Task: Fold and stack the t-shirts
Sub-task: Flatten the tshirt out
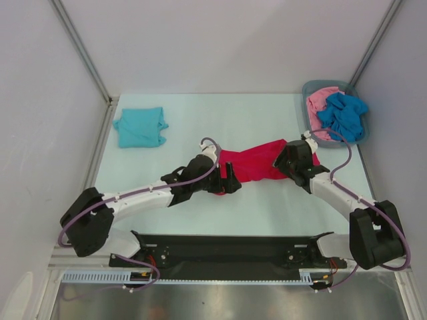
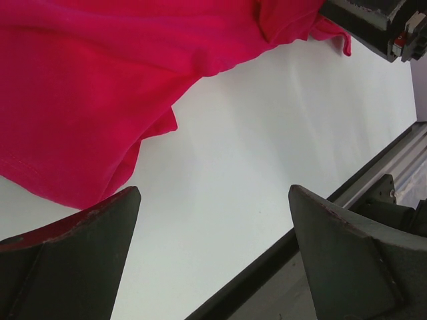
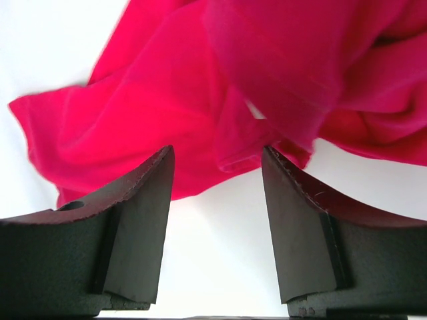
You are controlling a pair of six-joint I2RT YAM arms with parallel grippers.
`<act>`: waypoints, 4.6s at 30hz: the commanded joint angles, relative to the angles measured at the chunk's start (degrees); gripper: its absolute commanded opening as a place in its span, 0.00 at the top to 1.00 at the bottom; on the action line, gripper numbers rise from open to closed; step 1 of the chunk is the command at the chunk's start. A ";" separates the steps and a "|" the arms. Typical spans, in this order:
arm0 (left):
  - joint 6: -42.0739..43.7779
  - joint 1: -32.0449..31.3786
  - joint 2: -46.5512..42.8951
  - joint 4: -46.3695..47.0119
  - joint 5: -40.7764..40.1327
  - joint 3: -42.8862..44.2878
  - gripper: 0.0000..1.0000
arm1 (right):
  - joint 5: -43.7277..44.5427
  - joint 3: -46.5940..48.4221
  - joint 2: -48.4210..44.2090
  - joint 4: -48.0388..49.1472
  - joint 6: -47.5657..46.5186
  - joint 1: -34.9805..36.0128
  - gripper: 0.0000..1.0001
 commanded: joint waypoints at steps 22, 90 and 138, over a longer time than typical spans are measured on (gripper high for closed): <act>0.34 2.36 -0.20 2.69 0.37 -1.09 0.00 | -1.14 -3.01 3.51 7.48 -0.40 -2.92 1.00; -5.01 16.69 14.52 21.39 12.39 8.83 0.00 | -21.08 53.24 -2.98 -0.16 -5.50 -5.55 1.00; 13.70 18.71 47.16 -11.55 3.97 46.10 0.00 | -25.39 38.57 -10.10 2.74 -1.81 -16.28 1.00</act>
